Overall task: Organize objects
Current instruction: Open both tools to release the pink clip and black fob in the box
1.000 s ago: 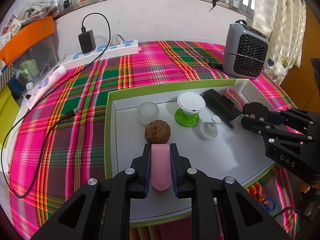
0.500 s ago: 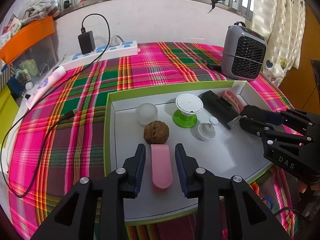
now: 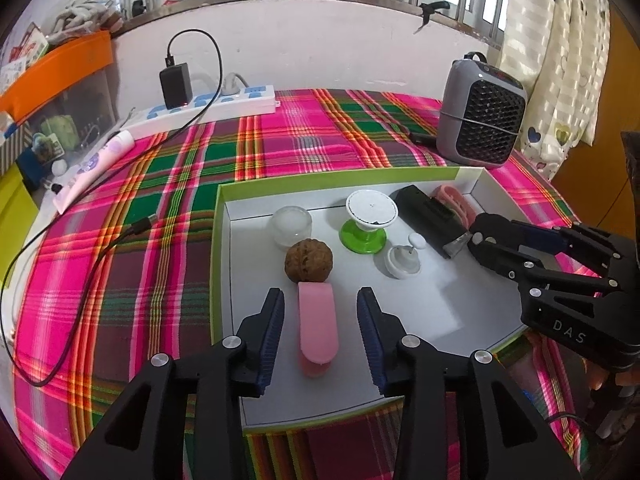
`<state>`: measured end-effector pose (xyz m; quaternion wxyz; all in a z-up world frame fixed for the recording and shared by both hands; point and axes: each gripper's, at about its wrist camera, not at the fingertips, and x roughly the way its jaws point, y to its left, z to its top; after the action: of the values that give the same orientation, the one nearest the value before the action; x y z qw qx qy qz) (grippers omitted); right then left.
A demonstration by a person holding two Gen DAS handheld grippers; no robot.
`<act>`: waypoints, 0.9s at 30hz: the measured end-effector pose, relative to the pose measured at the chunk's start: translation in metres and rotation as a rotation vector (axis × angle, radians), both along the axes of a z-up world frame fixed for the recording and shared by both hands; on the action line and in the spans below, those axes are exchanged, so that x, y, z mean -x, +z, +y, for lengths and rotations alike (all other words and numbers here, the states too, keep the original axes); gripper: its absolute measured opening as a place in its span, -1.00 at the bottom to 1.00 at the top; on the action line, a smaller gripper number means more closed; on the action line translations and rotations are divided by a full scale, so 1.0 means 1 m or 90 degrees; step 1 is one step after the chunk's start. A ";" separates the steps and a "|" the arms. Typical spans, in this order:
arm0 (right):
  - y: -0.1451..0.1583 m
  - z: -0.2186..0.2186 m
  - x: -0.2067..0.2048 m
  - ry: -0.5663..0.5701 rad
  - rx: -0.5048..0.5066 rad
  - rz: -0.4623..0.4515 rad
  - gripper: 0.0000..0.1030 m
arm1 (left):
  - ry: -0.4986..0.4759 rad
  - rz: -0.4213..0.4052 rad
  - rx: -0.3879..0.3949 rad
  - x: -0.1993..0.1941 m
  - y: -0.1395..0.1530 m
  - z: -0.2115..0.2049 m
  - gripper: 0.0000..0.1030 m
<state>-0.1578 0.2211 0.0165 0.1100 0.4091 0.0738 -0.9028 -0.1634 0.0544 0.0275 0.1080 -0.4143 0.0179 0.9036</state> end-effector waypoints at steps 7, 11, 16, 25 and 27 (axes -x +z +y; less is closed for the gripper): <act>0.003 0.001 -0.007 -0.007 0.005 0.009 -0.13 | 0.002 0.004 -0.001 -0.007 0.003 0.000 -0.29; 0.006 0.002 -0.013 -0.012 0.010 0.015 -0.13 | 0.005 0.008 -0.003 -0.012 0.005 -0.001 -0.29; 0.011 0.003 -0.021 -0.019 0.019 0.024 -0.13 | 0.010 0.015 -0.005 -0.019 0.008 -0.003 -0.29; 0.017 0.005 -0.039 -0.025 0.035 0.036 -0.13 | 0.014 0.038 -0.004 -0.039 0.017 -0.005 -0.28; 0.018 0.005 -0.045 -0.026 0.039 0.039 -0.13 | 0.015 0.039 -0.006 -0.043 0.018 -0.006 -0.28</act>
<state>-0.1131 0.2265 0.0345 0.1021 0.3790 0.0411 -0.9188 -0.1206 0.0486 0.0454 0.0988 -0.3862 0.0117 0.9170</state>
